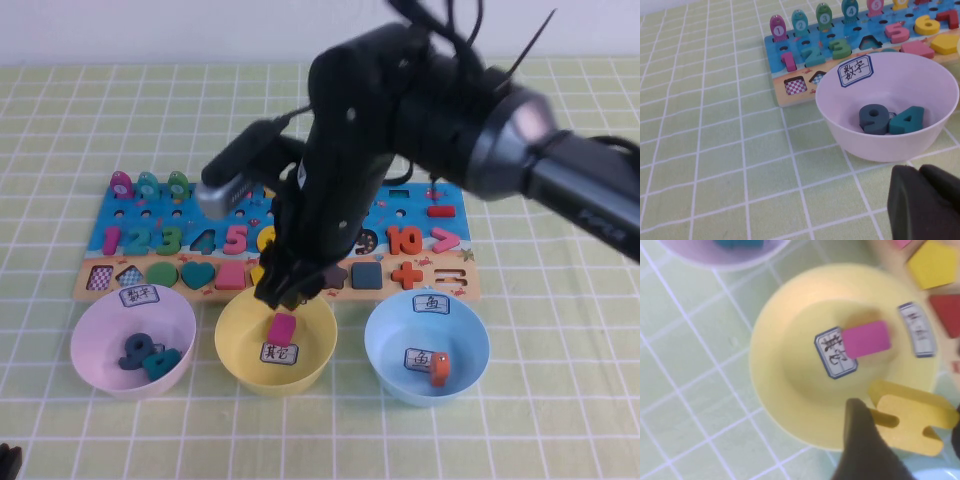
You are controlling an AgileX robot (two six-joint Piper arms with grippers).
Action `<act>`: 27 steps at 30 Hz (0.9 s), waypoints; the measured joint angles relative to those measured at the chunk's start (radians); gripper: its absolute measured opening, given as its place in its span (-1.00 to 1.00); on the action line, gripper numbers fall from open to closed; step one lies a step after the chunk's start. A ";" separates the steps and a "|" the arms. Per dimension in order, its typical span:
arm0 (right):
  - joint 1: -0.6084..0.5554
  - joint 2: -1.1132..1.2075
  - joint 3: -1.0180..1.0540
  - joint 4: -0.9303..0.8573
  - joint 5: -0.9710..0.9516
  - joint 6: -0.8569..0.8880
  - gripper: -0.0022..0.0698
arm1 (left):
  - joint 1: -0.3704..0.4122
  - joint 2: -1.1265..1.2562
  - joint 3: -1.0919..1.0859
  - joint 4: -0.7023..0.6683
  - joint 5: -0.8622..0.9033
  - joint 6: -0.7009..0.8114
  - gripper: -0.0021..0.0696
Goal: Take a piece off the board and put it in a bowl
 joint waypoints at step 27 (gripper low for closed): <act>0.002 0.120 -0.067 0.120 -0.020 -0.122 -0.66 | 0.000 0.000 0.000 0.000 0.000 0.000 -0.95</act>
